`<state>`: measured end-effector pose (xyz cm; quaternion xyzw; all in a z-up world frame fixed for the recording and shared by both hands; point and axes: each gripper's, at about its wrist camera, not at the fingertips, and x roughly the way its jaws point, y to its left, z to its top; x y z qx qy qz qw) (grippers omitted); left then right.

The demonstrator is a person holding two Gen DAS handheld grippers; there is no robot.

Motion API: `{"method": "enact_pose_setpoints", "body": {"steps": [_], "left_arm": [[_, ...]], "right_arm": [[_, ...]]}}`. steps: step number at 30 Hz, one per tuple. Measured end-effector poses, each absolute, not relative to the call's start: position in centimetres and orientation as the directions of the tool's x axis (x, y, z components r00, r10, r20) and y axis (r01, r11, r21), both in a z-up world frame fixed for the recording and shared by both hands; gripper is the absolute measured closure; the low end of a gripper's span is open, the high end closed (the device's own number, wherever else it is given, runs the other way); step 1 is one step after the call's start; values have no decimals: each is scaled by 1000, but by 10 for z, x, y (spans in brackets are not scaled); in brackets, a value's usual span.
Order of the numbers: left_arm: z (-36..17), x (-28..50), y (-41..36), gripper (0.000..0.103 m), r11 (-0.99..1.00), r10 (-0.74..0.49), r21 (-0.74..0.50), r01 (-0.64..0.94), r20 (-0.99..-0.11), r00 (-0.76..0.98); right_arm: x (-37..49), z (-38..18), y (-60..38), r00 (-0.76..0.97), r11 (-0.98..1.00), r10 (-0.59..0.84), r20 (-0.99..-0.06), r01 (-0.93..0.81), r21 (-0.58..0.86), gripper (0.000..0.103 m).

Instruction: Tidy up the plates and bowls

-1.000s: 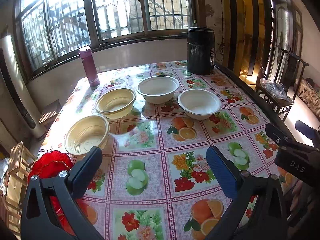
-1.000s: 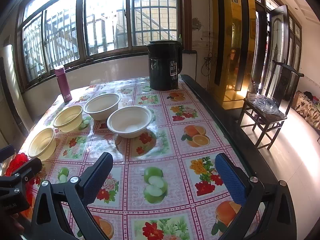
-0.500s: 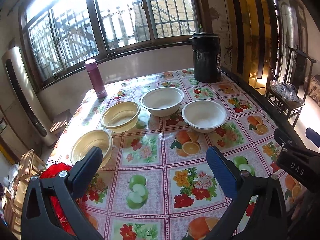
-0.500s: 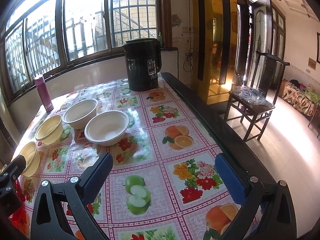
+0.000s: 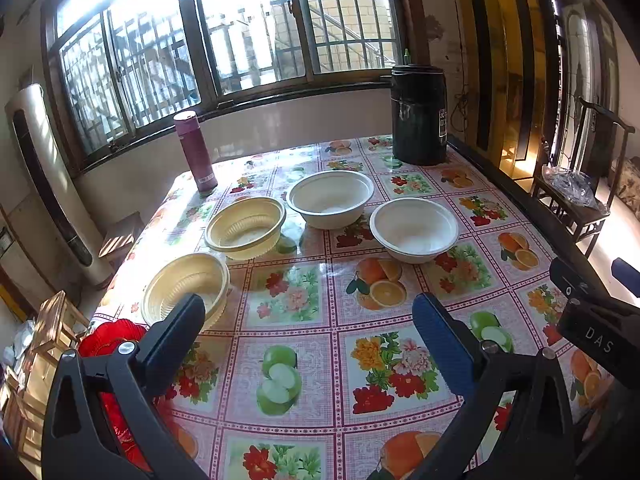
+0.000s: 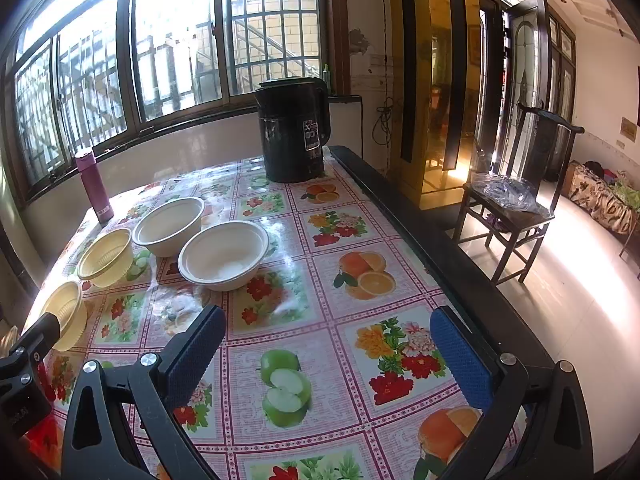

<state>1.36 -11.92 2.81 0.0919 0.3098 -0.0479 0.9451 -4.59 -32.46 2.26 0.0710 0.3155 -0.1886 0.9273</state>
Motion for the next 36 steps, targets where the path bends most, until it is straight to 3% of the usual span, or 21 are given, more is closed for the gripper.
{"method": "enact_pose_setpoints", "body": {"steps": [24, 33, 36], "left_arm": [[24, 18, -105, 0, 979, -55, 119, 164, -622, 781], [39, 45, -4, 0, 991, -95, 6, 133, -670, 736], [50, 57, 44, 0, 982, -190, -118, 150, -679, 709]], "right_arm": [[-43, 18, -315, 737, 933, -272, -619, 360, 19, 0], [-13, 11, -262, 760, 982, 12, -650, 113, 150, 0], [2, 7, -235, 751, 981, 111, -650, 20, 191, 0]]}}
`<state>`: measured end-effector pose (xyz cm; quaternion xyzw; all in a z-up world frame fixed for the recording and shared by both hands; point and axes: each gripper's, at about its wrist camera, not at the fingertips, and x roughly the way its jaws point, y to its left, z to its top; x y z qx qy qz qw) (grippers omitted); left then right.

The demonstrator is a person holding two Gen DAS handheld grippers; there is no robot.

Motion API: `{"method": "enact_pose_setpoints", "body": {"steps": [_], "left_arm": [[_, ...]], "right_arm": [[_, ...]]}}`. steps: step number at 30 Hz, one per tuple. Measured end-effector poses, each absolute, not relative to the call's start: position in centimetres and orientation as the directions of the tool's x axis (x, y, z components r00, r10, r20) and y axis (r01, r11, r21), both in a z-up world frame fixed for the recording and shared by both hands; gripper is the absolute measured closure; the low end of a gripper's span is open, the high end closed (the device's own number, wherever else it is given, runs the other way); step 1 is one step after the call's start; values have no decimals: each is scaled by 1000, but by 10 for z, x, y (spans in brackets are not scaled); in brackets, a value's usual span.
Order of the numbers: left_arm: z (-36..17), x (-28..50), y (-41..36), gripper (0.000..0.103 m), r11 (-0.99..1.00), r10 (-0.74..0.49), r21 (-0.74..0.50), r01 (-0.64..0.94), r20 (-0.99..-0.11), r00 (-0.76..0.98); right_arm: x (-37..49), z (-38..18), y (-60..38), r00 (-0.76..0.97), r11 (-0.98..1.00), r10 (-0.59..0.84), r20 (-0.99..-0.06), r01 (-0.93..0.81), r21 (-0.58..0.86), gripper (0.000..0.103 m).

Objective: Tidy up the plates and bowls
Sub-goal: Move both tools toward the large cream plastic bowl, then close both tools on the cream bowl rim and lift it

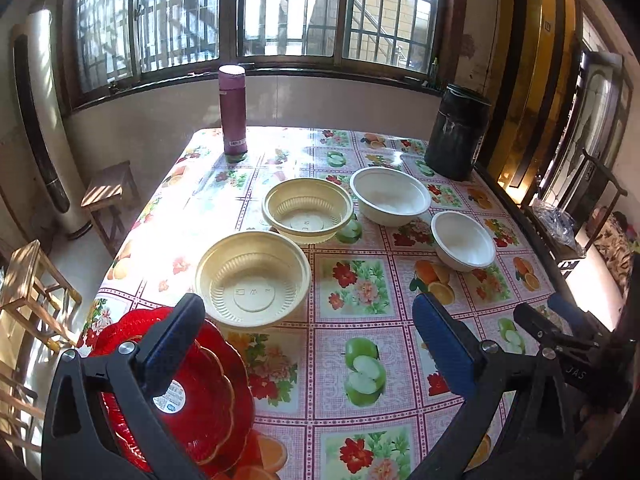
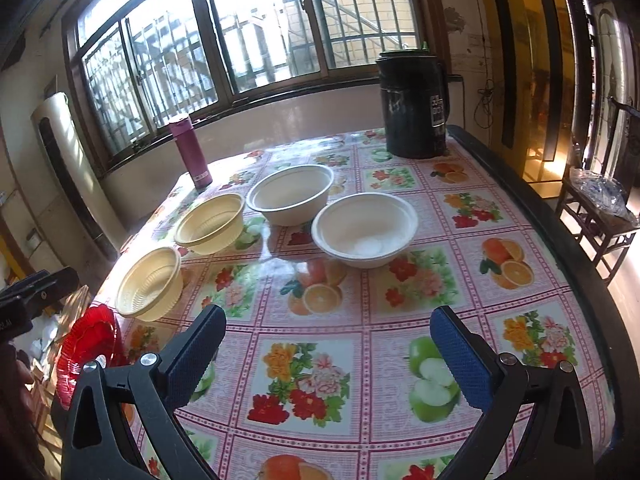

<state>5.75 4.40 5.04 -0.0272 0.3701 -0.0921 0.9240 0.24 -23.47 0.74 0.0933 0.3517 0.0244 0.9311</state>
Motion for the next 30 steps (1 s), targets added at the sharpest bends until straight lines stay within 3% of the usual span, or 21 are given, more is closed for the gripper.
{"method": "enact_pose_setpoints", "body": {"steps": [3, 6, 14, 19, 23, 24, 27, 30], "left_arm": [[54, 78, 83, 0, 959, -283, -226, 172, -692, 665], [50, 108, 107, 0, 951, -308, -245, 188, -714, 628], [9, 192, 137, 0, 981, -188, -139, 135, -854, 485], [-21, 230, 146, 0, 991, -128, -95, 99, -903, 409], [-43, 248, 151, 16, 993, -114, -93, 74, -927, 358], [-49, 251, 151, 24, 993, -117, -98, 72, -932, 343], [-66, 257, 148, 50, 991, -121, -103, 80, -952, 280], [-76, 257, 148, 61, 989, -139, -120, 89, -959, 248]], "right_arm": [[26, 0, -206, 708, 957, 251, -660, -81, 277, 0], [58, -10, -176, 641, 915, 380, -666, -155, 373, 0], [133, -47, -104, 485, 827, 547, -682, -190, 529, 0], [165, -70, -82, 434, 807, 572, -697, -145, 572, 1], [181, -82, -74, 416, 799, 578, -702, -113, 590, 2], [184, -85, -73, 409, 799, 579, -706, -108, 592, 2], [191, -95, -72, 395, 806, 567, -723, -81, 587, 15], [196, -105, -71, 365, 801, 574, -734, -64, 595, 32]]}}
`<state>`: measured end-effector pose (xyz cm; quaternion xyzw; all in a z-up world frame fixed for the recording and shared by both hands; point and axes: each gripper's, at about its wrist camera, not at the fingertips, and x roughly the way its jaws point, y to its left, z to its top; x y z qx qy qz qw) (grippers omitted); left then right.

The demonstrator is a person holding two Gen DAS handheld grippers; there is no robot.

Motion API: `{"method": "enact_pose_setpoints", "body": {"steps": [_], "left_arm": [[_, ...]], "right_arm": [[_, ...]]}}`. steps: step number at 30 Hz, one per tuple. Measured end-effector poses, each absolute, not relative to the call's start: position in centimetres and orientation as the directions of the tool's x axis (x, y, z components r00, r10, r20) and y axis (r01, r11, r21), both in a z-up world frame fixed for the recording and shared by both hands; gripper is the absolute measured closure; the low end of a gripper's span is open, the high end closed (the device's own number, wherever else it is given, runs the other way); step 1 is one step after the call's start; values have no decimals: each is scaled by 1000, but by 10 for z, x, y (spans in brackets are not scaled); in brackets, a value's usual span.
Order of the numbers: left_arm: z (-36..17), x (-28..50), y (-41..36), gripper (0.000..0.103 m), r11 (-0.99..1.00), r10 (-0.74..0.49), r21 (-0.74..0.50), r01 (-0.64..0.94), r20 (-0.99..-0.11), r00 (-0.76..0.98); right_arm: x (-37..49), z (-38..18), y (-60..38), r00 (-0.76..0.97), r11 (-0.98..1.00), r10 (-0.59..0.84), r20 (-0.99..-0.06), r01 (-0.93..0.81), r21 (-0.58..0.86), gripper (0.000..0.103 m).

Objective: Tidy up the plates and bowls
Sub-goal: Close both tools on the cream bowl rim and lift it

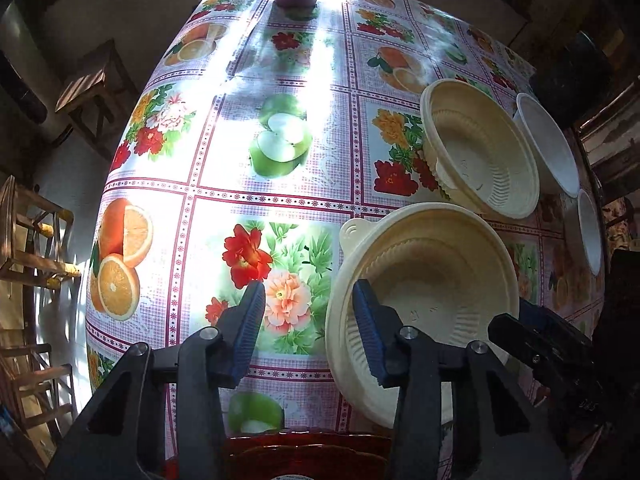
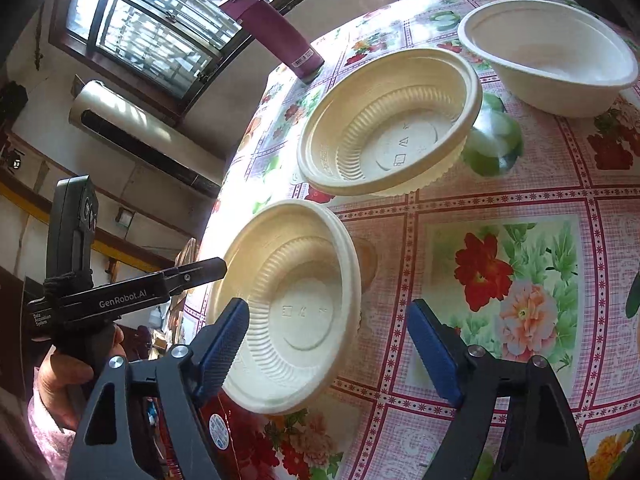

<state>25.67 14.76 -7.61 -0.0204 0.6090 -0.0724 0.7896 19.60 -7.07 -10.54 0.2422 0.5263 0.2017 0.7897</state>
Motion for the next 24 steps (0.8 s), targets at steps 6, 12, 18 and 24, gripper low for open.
{"method": "enact_pose_setpoints", "body": {"steps": [6, 12, 18, 24], "left_arm": [[-73, 250, 144, 80, 983, -164, -138, 119, -956, 244], [-79, 247, 138, 94, 980, -166, -136, 145, -961, 221], [-75, 243, 132, 94, 978, -170, -134, 159, -956, 240], [-62, 230, 124, 94, 974, -191, -147, 174, -942, 275]], "right_arm": [[200, -115, -70, 368, 815, 552, -748, -48, 578, 48], [201, -116, -73, 383, 829, 526, -759, -30, 558, 57], [193, -109, -72, 403, 829, 527, -748, -51, 557, 89], [180, -95, -79, 445, 842, 501, -743, -51, 537, 90]]}}
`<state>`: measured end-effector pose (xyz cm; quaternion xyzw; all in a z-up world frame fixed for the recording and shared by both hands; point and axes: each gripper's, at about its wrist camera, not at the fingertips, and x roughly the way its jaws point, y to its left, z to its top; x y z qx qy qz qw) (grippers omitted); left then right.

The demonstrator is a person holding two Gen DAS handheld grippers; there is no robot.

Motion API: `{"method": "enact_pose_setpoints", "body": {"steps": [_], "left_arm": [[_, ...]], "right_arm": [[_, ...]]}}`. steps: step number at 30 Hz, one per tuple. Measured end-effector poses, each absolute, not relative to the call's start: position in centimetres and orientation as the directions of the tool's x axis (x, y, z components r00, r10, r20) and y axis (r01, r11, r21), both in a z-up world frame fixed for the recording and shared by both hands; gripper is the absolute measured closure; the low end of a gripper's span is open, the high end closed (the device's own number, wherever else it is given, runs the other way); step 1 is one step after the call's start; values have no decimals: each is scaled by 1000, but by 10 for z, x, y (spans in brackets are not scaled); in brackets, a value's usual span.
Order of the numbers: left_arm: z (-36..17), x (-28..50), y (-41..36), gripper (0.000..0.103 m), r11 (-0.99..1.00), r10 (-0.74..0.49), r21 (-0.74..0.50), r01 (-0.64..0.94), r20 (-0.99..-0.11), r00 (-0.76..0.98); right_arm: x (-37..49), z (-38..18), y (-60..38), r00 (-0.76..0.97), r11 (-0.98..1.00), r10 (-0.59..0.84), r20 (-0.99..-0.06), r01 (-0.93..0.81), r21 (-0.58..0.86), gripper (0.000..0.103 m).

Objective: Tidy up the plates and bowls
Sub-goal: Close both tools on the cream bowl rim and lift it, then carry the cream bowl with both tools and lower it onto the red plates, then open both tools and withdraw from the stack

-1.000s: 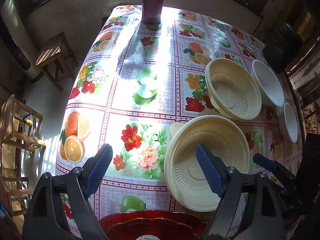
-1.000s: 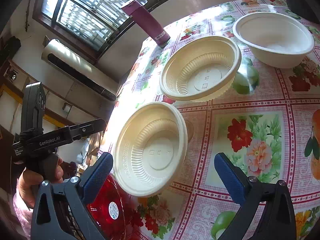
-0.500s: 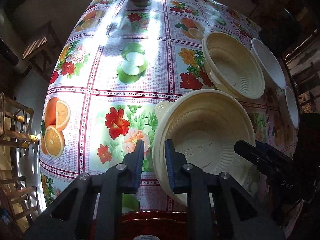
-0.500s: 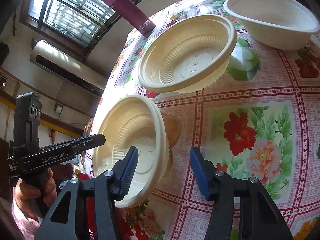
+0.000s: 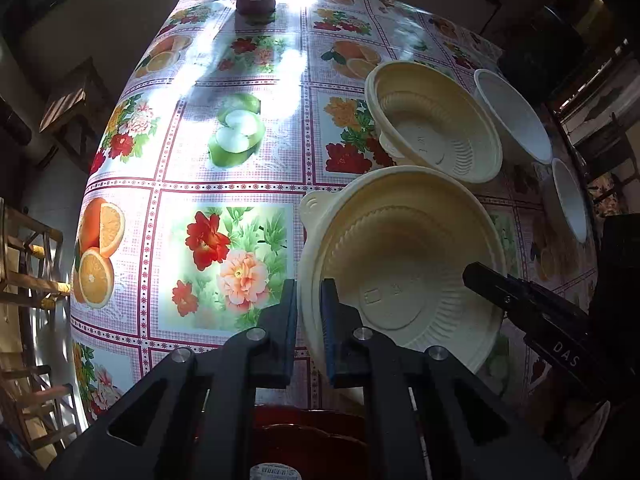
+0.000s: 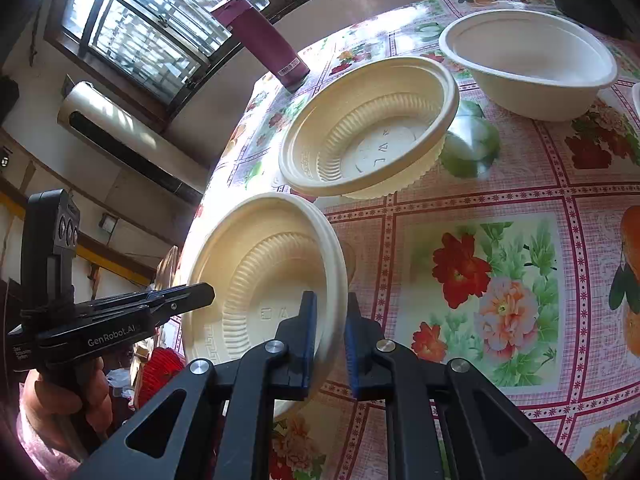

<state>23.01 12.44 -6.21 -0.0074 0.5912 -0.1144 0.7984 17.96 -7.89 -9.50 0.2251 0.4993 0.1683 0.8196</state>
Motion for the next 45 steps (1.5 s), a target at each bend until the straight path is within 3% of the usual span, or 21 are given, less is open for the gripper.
{"method": "enact_pose_setpoints", "body": {"steps": [11, 17, 27, 37, 39, 41, 42, 43, 45], "left_arm": [[4, 162, 128, 94, 970, -192, -105, 219, -884, 425], [14, 115, 155, 93, 980, -155, -78, 185, -877, 454], [-29, 63, 204, 92, 996, -77, -52, 73, -918, 389], [-74, 51, 213, 89, 999, -49, -50, 7, -944, 327], [-76, 48, 215, 88, 998, -55, -61, -9, -943, 327], [-74, 45, 213, 64, 998, -60, -66, -7, -937, 344], [-71, 43, 214, 32, 997, -62, -71, -11, -932, 358], [-68, 40, 213, 15, 995, -93, -101, -1, -921, 378], [-57, 33, 211, 12, 996, -76, -87, -6, -903, 423]], "right_arm": [[118, -32, -81, 532, 830, 524, -665, -144, 538, 90], [82, -18, -56, 512, 808, 572, -641, -218, 548, 90], [47, -52, 14, 416, 814, 580, -700, -314, 488, 90], [25, -65, 56, 484, 885, 424, -765, -402, 236, 86], [21, -65, 60, 504, 889, 398, -767, -418, 187, 78], [17, -63, 62, 512, 884, 397, -762, -436, 168, 61], [14, -60, 61, 521, 882, 397, -756, -445, 157, 48], [10, -57, 61, 527, 878, 400, -749, -454, 150, 33], [4, -49, 57, 540, 869, 415, -732, -473, 144, 18]]}}
